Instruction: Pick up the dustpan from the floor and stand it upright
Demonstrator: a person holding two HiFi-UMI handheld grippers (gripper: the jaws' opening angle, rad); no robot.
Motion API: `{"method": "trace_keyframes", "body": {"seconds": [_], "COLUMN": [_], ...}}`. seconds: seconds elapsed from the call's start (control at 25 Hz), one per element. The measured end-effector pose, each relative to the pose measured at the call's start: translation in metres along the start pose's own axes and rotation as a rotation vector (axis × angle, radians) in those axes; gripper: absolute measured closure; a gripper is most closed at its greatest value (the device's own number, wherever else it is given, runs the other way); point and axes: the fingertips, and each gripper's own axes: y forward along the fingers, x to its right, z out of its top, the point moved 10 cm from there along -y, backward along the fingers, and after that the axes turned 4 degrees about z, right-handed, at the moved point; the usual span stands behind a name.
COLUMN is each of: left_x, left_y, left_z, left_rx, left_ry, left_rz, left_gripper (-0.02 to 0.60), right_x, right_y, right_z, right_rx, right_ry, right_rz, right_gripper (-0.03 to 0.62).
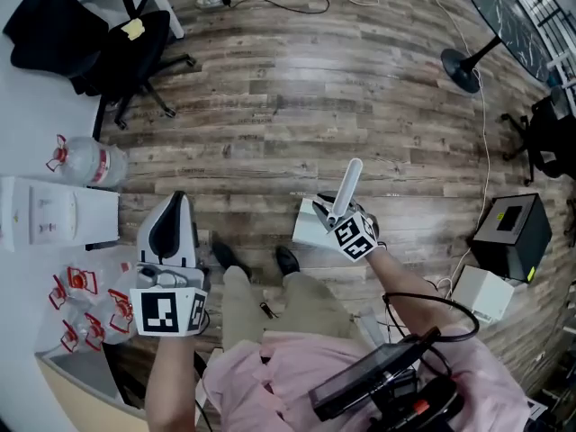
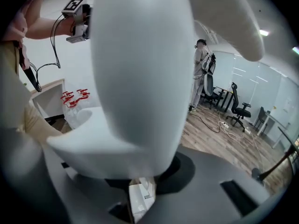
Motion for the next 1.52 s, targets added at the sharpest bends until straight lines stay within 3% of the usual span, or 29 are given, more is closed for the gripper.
{"method": "trace_keyframes", "body": {"seconds": [0.4,0.56,0.76,0.92,1.16,1.4,1.52], "left_x": [0.016,0.021,0.032,0.037,0.039,0.061,0.072], "left_y": [0.007,0.004,-0.017,-0.043,-0.083,-0.133,-0.157], "left_z": [0.009,0.014,0.017,0.012,0.025,0.040,0.042], "left_rx": [-0.002,0.007,0.015,0.008,0.055,0.112,0.145], "left_ry": [0.007,0.006,0.004,0.001,0.010,0.009,-0.028], "left_rz": [-0.077,-0.104,-0.115,-0.112,-0.101,-0.192,-0.195], "left_gripper": [0.568,0.568,0.568,0.568,0.568,0.568,0.568], "right_x": [0.009,0.009,0.011,0.014,-0.005,-0.052,-0.078], "right_y": [-0.035,-0.047,-0.066,-0.084,-0.129,-0.196,-0.236], "right_z": [-0.040,-0.054,-0.070,-0.086,-0.078,-0.045,-0.020], "right_rx": [-0.066,-0.086,-0.104,-0.117,-0.047,0.090,0.183], "right_ry": [0.063,0.109,0.227,0.323,0.404,0.391,0.370], "right_rz": [-0.079,-0.111,-0.143,-0.193,-0.278,-0.350,-0.377], "right_gripper": [0.502,0.466,0.371,0.350,0.357,0.372,0.395]}}
